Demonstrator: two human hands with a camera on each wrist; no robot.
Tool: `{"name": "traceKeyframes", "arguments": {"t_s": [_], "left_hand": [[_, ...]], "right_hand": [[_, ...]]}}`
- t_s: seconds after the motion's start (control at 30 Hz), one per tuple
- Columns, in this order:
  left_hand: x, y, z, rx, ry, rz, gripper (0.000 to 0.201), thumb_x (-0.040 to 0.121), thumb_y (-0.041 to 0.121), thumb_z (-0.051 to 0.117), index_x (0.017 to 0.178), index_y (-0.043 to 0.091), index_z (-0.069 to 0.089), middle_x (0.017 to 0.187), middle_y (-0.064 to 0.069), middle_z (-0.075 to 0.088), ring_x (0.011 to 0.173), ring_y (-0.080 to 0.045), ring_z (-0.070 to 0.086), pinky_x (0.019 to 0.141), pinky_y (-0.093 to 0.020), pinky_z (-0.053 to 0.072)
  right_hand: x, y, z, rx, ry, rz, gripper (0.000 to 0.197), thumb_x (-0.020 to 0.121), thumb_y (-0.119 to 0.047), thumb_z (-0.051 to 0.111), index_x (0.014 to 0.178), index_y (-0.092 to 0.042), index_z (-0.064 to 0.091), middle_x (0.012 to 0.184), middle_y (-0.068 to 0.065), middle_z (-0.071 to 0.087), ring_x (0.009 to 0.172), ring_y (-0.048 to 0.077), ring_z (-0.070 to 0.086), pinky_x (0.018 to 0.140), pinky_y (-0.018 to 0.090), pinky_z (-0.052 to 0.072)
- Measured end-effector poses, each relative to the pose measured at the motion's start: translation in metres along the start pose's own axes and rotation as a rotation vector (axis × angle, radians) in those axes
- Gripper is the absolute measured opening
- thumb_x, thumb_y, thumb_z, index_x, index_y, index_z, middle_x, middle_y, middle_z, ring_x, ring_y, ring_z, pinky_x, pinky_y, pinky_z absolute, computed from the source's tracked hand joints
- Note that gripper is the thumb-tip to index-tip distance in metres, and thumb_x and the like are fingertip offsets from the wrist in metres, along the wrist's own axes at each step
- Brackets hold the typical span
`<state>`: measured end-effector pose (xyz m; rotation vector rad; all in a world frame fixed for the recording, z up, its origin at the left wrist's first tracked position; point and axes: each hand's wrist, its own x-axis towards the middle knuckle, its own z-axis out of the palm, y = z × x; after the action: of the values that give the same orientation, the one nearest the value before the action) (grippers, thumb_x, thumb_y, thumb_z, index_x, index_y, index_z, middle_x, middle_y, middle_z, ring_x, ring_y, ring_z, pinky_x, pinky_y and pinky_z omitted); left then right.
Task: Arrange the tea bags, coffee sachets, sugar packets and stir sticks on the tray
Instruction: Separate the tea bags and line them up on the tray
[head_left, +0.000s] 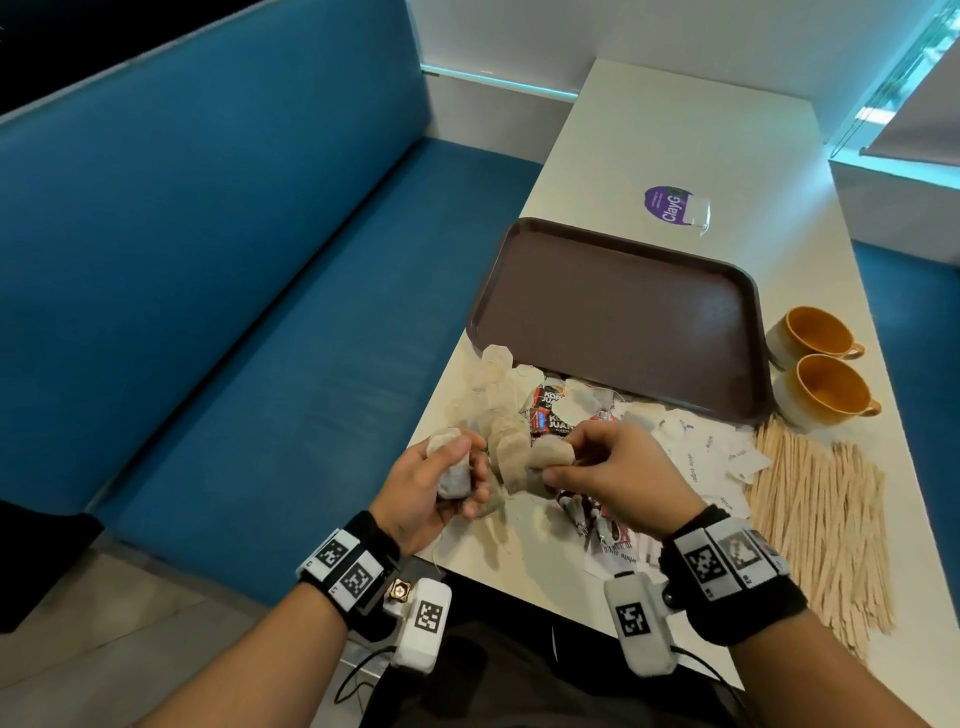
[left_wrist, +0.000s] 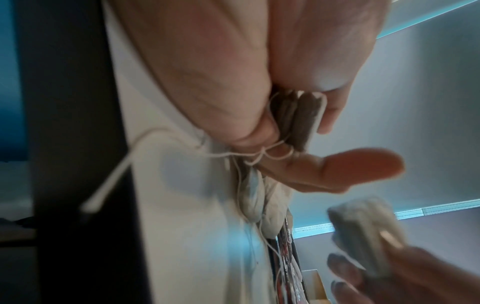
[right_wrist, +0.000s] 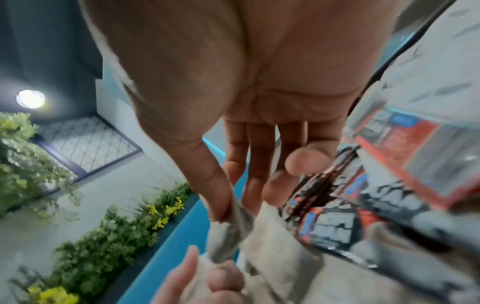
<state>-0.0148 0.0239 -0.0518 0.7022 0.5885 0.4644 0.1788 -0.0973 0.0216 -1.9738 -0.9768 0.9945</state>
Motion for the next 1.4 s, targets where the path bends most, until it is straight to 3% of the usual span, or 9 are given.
{"name": "traceKeyframes", "arguments": {"t_s": [0.13,0.27,0.37,0.47,0.57,0.73,0.87,1.2,1.4], "left_hand": [[-0.001,-0.001,0.002,0.079,0.035,-0.012,0.052,0.097,0.051,0.056,0.112,0.002,0.06,0.088,-0.021,0.062,0.064,-0.027,0.063,0.044,-0.028,0.05],[-0.005,0.001,0.003,0.07,0.022,-0.082,0.083,0.091,0.075,0.039,0.117,0.0,0.061,0.095,-0.027,0.068,0.073,-0.039,0.069,0.051,-0.035,0.055],[-0.008,0.003,0.003,0.056,-0.002,-0.124,0.095,0.087,0.078,0.024,0.125,-0.001,0.061,0.094,-0.023,0.07,0.068,-0.038,0.07,0.042,-0.033,0.055],[-0.008,0.002,0.001,0.048,-0.063,-0.064,0.078,0.086,0.067,0.058,0.128,0.001,0.06,0.095,-0.019,0.07,0.069,-0.032,0.07,0.041,-0.029,0.052],[-0.01,0.001,-0.002,0.036,-0.079,-0.013,0.068,0.074,0.031,0.088,0.127,-0.002,0.06,0.09,-0.025,0.063,0.068,-0.03,0.065,0.042,-0.026,0.049],[-0.014,0.005,-0.008,-0.143,0.007,0.11,0.039,0.07,0.007,0.067,0.108,0.003,0.063,0.081,-0.013,0.055,0.074,-0.026,0.067,0.045,-0.027,0.05],[-0.014,0.002,-0.015,-0.272,0.08,0.185,0.041,0.063,-0.001,0.061,0.101,0.014,0.059,0.083,-0.003,0.057,0.085,-0.019,0.068,0.049,-0.023,0.05],[-0.007,0.005,-0.014,-0.447,0.046,0.164,0.051,0.063,0.009,0.087,0.105,0.013,0.059,0.093,-0.009,0.055,0.077,-0.019,0.057,0.05,-0.022,0.044],[-0.003,0.004,-0.01,-0.397,0.075,0.174,0.059,0.059,-0.001,0.061,0.116,0.008,0.052,0.092,-0.014,0.056,0.082,-0.026,0.058,0.054,-0.028,0.049]], "right_hand": [[-0.001,-0.026,0.009,0.282,-0.253,-0.033,0.027,0.075,0.003,0.085,0.088,0.012,0.063,0.073,0.013,0.07,0.064,0.017,0.064,0.063,0.024,0.053],[0.004,-0.04,0.034,0.124,-0.373,-0.073,0.014,0.081,0.0,0.082,0.089,0.006,0.072,0.071,0.012,0.071,0.056,0.006,0.06,0.06,0.014,0.048],[0.016,-0.035,0.05,-0.141,-0.215,-0.098,0.014,0.079,-0.015,0.085,0.091,-0.013,0.08,0.078,0.003,0.073,0.061,0.0,0.058,0.063,0.013,0.044],[0.021,-0.032,0.058,-0.184,-0.072,-0.097,0.021,0.076,-0.021,0.087,0.092,-0.02,0.073,0.073,-0.002,0.065,0.061,0.005,0.057,0.06,0.019,0.047],[0.022,-0.028,0.059,-0.155,0.011,-0.117,0.028,0.075,-0.028,0.086,0.091,-0.025,0.065,0.067,-0.002,0.063,0.058,0.006,0.056,0.062,0.026,0.05],[0.024,-0.026,0.049,-0.04,0.077,-0.116,0.014,0.087,-0.024,0.079,0.093,-0.017,0.067,0.067,-0.005,0.059,0.053,-0.002,0.052,0.053,0.01,0.041],[0.025,-0.025,0.047,-0.272,0.035,-0.167,0.004,0.088,-0.02,0.075,0.088,-0.022,0.072,0.085,-0.005,0.067,0.077,0.006,0.06,0.073,0.024,0.048],[0.027,-0.02,0.066,-0.572,-0.232,-0.248,0.077,0.073,-0.026,0.082,0.143,-0.033,0.051,0.133,-0.009,0.061,0.116,0.013,0.06,0.095,0.026,0.047],[0.023,-0.013,0.057,-0.429,-0.178,-0.228,0.042,0.077,-0.019,0.082,0.116,-0.03,0.068,0.105,-0.009,0.063,0.088,0.007,0.057,0.08,0.026,0.049]]}}
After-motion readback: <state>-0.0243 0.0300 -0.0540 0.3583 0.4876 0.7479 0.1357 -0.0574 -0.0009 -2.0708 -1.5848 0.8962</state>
